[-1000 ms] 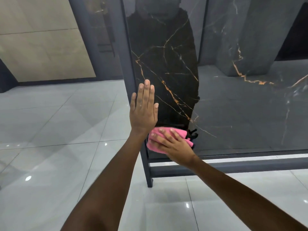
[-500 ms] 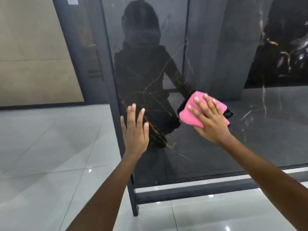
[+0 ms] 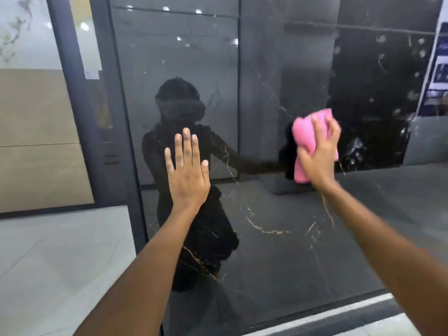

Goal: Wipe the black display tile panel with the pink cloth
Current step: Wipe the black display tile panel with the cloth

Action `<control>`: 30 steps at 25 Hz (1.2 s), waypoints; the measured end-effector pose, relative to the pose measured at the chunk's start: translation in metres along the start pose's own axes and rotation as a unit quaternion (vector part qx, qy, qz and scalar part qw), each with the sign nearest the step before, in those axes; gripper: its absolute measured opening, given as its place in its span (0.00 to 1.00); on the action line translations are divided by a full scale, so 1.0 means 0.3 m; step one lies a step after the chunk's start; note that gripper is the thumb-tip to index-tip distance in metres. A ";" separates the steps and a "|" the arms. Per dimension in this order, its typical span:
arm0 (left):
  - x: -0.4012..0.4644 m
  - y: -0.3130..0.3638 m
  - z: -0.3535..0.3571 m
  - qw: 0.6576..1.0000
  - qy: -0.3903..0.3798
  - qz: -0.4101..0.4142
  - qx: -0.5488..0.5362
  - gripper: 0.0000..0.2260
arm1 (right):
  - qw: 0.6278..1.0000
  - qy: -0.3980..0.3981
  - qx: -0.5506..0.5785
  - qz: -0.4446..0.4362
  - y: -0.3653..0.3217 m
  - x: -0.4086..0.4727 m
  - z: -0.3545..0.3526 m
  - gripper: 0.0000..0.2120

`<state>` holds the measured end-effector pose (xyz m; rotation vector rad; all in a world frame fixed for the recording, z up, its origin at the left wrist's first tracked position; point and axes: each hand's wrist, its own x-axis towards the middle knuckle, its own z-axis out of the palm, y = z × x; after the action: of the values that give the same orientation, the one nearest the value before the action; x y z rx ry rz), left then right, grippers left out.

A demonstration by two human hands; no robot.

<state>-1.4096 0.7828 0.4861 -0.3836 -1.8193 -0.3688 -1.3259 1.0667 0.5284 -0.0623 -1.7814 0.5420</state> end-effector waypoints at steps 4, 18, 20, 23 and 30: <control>-0.005 -0.002 -0.002 1.000 -0.005 -0.002 0.012 0.27 | 0.990 0.016 -0.053 -0.133 -0.223 0.257 0.060 0.37; -0.004 0.001 -0.002 1.000 -0.003 -0.001 0.019 0.27 | 0.929 -0.065 -0.128 -0.341 -0.148 0.035 0.119 0.36; -0.013 -0.002 -0.001 1.000 -0.002 0.005 0.024 0.27 | 0.854 -0.175 -0.187 -0.454 -0.064 -0.272 0.183 0.38; -0.006 0.001 -0.009 1.000 -0.008 0.006 0.014 0.26 | 0.702 -0.338 -0.273 -0.564 0.089 -0.608 0.178 0.43; -0.312 -0.037 0.019 0.996 -0.087 0.020 -0.007 0.27 | 0.936 -0.137 -0.148 -0.287 -0.017 -0.212 0.100 0.34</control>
<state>-1.3945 0.7687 0.3940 -0.4733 -1.9765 -0.3293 -1.3342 1.0321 0.4676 0.3329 -2.0221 -0.1511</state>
